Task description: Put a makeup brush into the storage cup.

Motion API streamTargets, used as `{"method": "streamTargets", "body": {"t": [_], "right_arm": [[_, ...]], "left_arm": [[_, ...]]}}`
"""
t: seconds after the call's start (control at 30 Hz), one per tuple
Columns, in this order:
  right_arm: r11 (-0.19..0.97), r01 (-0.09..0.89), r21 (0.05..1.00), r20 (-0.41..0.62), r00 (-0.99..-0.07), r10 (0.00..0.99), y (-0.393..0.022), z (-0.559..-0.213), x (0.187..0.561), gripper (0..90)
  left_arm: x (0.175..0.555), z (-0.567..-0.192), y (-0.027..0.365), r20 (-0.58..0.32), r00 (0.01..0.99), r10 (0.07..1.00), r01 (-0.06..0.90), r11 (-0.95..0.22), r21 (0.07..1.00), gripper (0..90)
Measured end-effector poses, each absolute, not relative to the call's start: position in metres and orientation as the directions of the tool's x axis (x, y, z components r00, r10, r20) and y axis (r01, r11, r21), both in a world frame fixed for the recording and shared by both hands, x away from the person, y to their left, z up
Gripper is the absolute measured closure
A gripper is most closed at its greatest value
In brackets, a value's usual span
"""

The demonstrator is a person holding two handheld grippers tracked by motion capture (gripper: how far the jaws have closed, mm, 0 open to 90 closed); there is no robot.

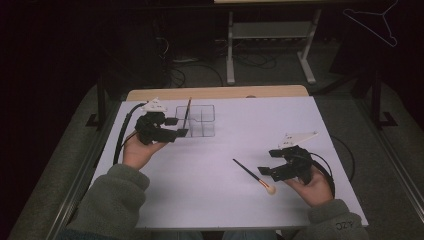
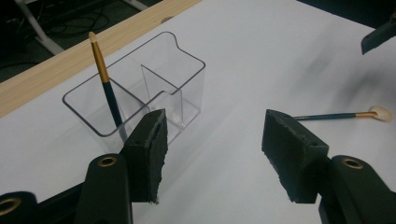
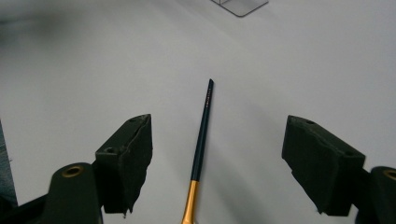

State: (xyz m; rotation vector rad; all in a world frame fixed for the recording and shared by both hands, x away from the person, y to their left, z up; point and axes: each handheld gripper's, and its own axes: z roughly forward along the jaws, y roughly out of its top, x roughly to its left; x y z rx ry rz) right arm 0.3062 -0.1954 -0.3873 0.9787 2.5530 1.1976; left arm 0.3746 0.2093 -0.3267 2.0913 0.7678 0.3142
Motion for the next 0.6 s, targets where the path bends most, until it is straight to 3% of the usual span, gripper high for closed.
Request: {"method": "streamTargets", "body": {"t": [0.6], "right_arm": [[0.495, 0.510, 0.703, 0.098, -0.759, 0.644, -0.191, -0.388, 0.303, 24.1]], "left_arm": [[0.341, -0.342, 0.212, -0.033, 0.790, 0.612, 0.401, -0.475, 0.783, 32.2]]}}
